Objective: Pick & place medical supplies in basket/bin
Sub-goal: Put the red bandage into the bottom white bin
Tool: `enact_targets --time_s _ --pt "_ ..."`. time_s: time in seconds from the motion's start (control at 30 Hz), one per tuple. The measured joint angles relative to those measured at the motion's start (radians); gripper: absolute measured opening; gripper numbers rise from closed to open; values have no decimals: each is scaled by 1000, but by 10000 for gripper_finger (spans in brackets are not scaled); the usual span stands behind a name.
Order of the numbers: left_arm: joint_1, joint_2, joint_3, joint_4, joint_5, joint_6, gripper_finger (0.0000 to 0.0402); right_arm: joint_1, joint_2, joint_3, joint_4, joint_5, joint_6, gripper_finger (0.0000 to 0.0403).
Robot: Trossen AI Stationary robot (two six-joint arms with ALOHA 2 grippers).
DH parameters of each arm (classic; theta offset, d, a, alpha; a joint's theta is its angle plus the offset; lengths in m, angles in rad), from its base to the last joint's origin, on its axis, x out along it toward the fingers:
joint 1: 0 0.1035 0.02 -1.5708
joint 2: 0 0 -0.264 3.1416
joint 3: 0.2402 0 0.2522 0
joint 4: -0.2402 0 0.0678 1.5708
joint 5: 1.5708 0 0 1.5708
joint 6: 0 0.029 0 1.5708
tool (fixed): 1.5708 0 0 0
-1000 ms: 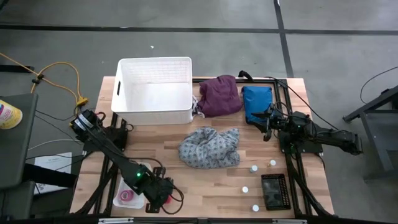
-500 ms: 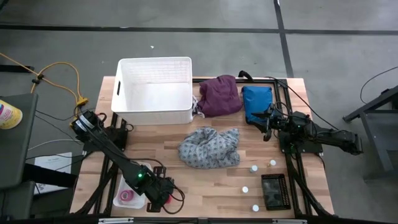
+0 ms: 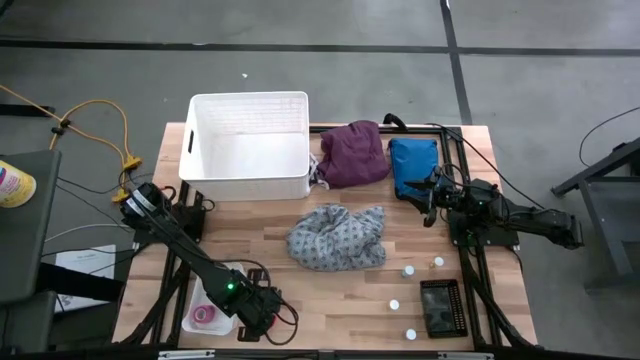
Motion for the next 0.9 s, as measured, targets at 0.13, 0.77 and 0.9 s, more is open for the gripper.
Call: enact_targets --time_s 0.13,0.77,0.9 --pt "0 20 0 11 19 0 126 0 0 0 -1 0 0 181" --pt "0 21 0 19 22 1 126 0 0 0 0 0 0 181" --pt "0 21 0 19 22 1 122 0 0 0 0 0 0 181"
